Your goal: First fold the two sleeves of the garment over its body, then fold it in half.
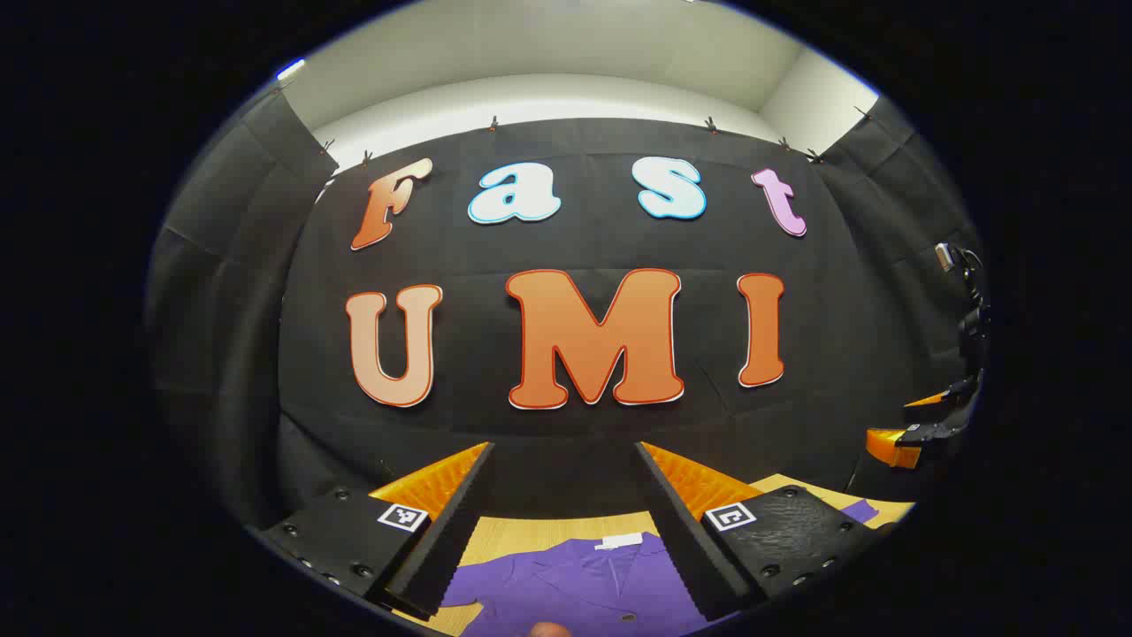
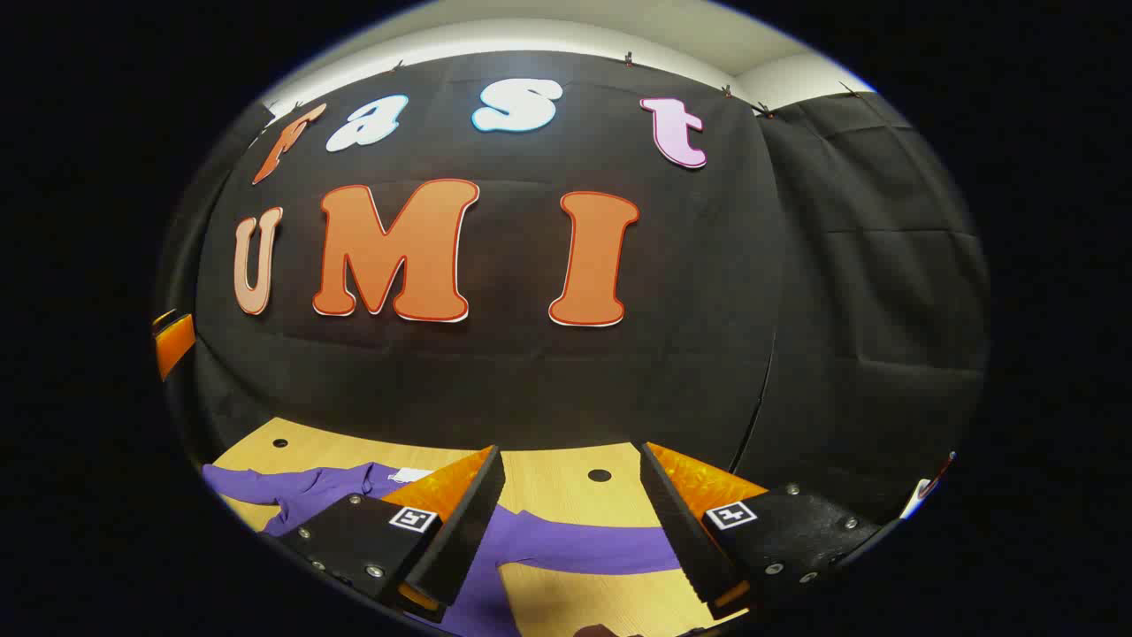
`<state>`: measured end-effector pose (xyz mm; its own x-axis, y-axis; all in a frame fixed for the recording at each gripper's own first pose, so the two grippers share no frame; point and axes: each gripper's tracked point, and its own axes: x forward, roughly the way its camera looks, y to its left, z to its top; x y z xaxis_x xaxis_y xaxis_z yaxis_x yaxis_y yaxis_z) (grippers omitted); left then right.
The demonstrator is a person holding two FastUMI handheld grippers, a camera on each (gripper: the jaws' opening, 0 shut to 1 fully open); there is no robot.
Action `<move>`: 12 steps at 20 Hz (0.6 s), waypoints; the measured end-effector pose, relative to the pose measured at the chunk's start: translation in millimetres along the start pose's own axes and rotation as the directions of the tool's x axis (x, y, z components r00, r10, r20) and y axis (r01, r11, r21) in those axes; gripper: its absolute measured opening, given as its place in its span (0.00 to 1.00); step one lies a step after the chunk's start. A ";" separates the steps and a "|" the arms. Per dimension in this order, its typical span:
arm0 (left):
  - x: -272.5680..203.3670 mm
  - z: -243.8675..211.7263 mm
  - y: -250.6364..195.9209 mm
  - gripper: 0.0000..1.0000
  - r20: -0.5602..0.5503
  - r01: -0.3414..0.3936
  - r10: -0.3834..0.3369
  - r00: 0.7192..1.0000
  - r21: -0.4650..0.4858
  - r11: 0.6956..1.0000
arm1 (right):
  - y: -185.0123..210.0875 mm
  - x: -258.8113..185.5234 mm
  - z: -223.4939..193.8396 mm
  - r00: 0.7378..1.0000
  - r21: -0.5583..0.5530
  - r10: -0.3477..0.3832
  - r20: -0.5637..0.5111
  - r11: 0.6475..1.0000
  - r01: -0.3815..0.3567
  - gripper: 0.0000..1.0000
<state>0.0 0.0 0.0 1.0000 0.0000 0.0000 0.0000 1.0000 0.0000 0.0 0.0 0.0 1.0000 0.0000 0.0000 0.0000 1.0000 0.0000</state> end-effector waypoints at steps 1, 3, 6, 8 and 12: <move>0.8 0.9 -0.2 0.98 0.002 0.002 -0.002 1.000 0.009 1.000 | 1.7 -0.2 1.4 1.000 -0.003 0.001 0.002 1.000 -0.001 0.95; 0.0 4.6 -1.9 0.98 0.013 0.004 -0.004 1.000 0.021 1.000 | 4.6 -1.8 5.7 1.000 -0.008 0.011 0.011 1.000 -0.011 0.94; -0.5 -3.2 -2.2 0.98 0.000 0.005 -0.005 1.000 0.024 1.000 | 7.9 -4.1 9.3 0.999 -0.033 0.018 0.026 0.999 -0.017 0.94; -0.8 -7.8 -3.8 0.98 -0.017 0.008 -0.008 1.000 0.031 0.999 | 4.7 -5.3 5.6 1.000 -0.041 0.012 0.020 0.999 -0.011 0.94; -0.6 -3.9 -11.2 0.98 -0.011 0.025 -0.024 1.000 0.037 0.999 | -12.1 -5.9 -7.5 1.000 -0.015 -0.022 -0.014 1.000 0.022 0.94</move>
<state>-0.6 -11.2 -3.9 0.9996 -0.0241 -0.0109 0.0245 0.9990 0.0371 -5.9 -12.1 -7.5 0.9997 -0.0223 -0.0142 0.0221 0.9996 -0.0147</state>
